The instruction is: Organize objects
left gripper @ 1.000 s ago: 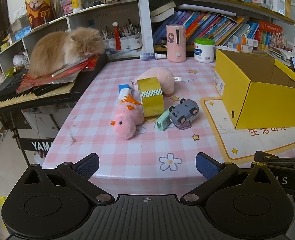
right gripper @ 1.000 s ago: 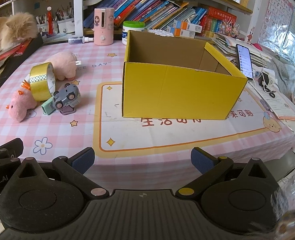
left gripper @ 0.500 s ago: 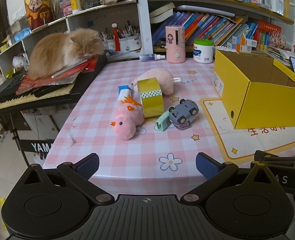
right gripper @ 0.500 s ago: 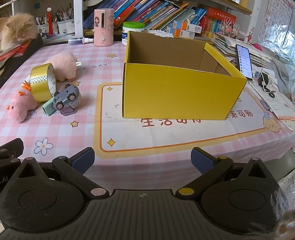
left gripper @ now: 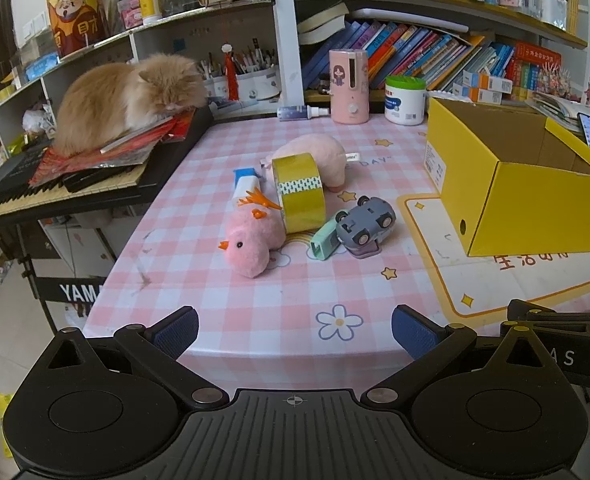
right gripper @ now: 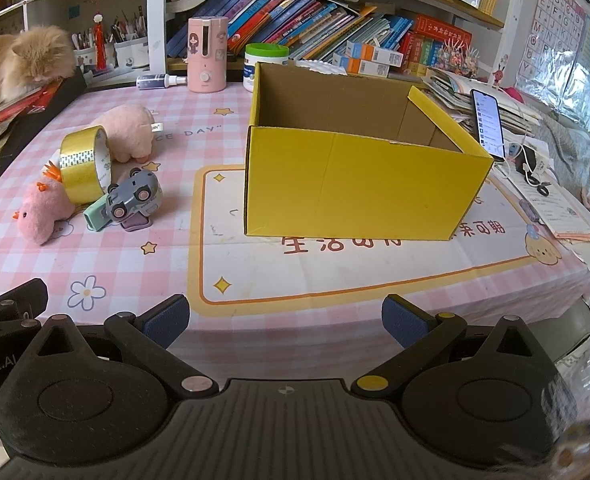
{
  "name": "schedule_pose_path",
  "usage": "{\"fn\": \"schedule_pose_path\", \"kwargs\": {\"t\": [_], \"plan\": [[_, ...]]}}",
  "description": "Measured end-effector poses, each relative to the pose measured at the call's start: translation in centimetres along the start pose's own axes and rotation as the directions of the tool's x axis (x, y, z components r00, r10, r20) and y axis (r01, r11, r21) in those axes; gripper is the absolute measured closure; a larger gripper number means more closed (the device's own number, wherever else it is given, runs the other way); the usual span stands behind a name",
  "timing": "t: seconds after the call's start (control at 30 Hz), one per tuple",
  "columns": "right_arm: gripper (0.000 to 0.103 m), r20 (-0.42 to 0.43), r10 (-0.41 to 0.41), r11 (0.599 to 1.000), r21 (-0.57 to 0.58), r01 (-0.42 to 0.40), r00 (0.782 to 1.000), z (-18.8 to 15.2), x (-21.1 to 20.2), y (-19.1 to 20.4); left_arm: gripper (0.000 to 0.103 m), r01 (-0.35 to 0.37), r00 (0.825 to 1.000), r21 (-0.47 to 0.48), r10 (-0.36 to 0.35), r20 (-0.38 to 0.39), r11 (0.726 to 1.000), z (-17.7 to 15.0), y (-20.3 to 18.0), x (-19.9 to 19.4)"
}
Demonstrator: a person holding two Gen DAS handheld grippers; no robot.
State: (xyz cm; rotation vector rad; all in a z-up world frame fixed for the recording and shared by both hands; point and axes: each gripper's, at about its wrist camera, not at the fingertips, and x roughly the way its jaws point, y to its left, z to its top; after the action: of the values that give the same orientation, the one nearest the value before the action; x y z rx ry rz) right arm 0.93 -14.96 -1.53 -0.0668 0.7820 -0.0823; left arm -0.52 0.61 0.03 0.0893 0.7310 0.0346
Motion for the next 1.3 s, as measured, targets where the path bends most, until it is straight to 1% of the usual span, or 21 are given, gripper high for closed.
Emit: {"fn": "schedule_pose_path", "kwargs": {"t": [0.7,1.07,1.3], "plan": [[0.0,0.002,0.0,1.0,0.0,0.0,1.0,-0.08,-0.04,0.03,0.0,-0.006,1.0,-0.002,0.006,-0.001,1.0,-0.01,0.04,0.04],[0.0,0.002,-0.003,1.0,0.002,0.003,1.0,-0.17,-0.21,-0.03,0.0,0.016,1.0,-0.023,-0.017,-0.025,1.0,-0.33,0.35,0.03],[0.0,0.004,-0.003,1.0,0.004,0.003,1.0,-0.29,-0.42,-0.15,0.0,0.012,1.0,-0.019,-0.012,-0.014,1.0,-0.34,0.31,-0.4]]}}
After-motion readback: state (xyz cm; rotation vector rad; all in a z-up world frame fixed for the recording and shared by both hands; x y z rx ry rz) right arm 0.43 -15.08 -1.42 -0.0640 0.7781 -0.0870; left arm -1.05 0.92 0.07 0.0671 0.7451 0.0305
